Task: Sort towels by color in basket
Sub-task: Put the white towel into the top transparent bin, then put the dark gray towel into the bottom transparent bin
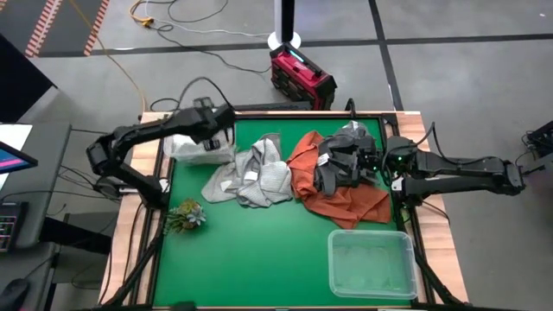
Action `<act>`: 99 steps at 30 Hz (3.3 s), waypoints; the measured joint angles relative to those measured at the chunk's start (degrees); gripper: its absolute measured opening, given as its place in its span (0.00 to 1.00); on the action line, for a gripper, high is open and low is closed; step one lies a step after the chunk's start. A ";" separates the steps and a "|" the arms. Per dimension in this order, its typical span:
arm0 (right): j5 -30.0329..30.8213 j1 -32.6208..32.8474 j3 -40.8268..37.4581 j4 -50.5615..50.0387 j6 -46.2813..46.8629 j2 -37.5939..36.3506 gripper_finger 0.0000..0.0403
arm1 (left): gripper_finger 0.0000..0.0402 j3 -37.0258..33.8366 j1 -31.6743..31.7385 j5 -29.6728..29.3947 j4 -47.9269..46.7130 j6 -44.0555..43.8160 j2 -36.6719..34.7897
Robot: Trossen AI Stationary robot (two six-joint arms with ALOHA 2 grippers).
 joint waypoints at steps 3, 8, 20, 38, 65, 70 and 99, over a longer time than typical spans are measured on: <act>-0.01 0.02 -0.01 0.00 0.02 0.01 0.55 | 0.00 -2.13 -4.03 -0.37 2.44 13.75 -0.07; 0.00 0.32 0.00 -0.02 0.02 0.00 0.55 | 0.00 -4.69 -5.45 -0.03 1.31 31.26 -0.02; 0.00 0.37 -0.01 -0.02 -0.01 0.01 0.55 | 0.00 -5.01 -0.95 8.85 1.52 25.00 -0.07; 0.02 -0.21 -0.01 0.02 0.09 0.00 0.55 | 0.27 -5.32 5.00 19.29 0.89 11.75 -0.07; 0.02 -1.77 0.00 -0.05 -0.98 0.00 0.55 | 0.49 17.47 1.81 30.35 -13.51 -5.09 -0.06; 0.00 -1.77 0.01 -0.04 -0.98 0.02 0.55 | 0.49 14.80 -3.95 43.27 -5.06 -11.02 -0.07; 9.63 -3.63 7.99 -27.15 0.19 7.19 0.55 | 0.49 0.99 -34.91 22.34 28.30 -24.01 4.48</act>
